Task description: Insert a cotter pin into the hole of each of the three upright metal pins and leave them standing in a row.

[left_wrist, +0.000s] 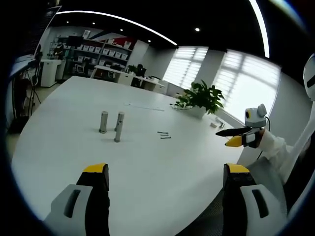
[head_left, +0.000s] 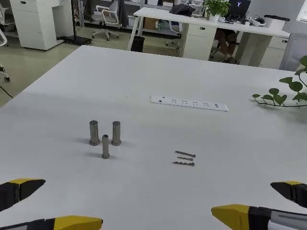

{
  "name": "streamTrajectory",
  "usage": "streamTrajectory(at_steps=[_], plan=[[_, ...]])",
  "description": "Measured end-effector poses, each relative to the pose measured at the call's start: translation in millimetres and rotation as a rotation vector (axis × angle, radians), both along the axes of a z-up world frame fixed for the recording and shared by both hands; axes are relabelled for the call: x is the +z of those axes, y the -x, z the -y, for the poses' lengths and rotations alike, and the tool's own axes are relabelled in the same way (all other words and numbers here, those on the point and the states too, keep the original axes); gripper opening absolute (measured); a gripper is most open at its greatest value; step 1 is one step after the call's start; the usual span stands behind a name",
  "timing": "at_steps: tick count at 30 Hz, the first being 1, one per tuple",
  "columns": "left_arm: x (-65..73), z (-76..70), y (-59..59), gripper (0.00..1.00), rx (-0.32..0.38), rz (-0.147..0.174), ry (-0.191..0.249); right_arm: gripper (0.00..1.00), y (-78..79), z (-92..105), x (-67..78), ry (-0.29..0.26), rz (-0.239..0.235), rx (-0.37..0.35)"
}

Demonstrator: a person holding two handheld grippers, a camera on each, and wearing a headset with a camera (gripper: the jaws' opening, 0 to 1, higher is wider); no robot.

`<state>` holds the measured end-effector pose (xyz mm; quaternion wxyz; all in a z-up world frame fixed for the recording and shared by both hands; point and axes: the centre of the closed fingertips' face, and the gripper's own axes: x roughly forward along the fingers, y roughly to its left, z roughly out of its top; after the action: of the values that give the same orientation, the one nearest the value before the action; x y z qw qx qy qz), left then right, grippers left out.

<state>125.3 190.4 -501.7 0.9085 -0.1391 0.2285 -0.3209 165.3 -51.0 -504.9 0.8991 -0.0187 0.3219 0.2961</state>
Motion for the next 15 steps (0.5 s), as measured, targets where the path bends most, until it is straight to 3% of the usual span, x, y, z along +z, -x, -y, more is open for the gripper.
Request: streamTrajectory(at_steps=[15], plan=[[-2.8, 0.1, -5.3, 0.96, 0.003, -0.01, -0.006, 0.92, -1.0, 4.1, -2.7, 0.0, -0.008, -0.01]])
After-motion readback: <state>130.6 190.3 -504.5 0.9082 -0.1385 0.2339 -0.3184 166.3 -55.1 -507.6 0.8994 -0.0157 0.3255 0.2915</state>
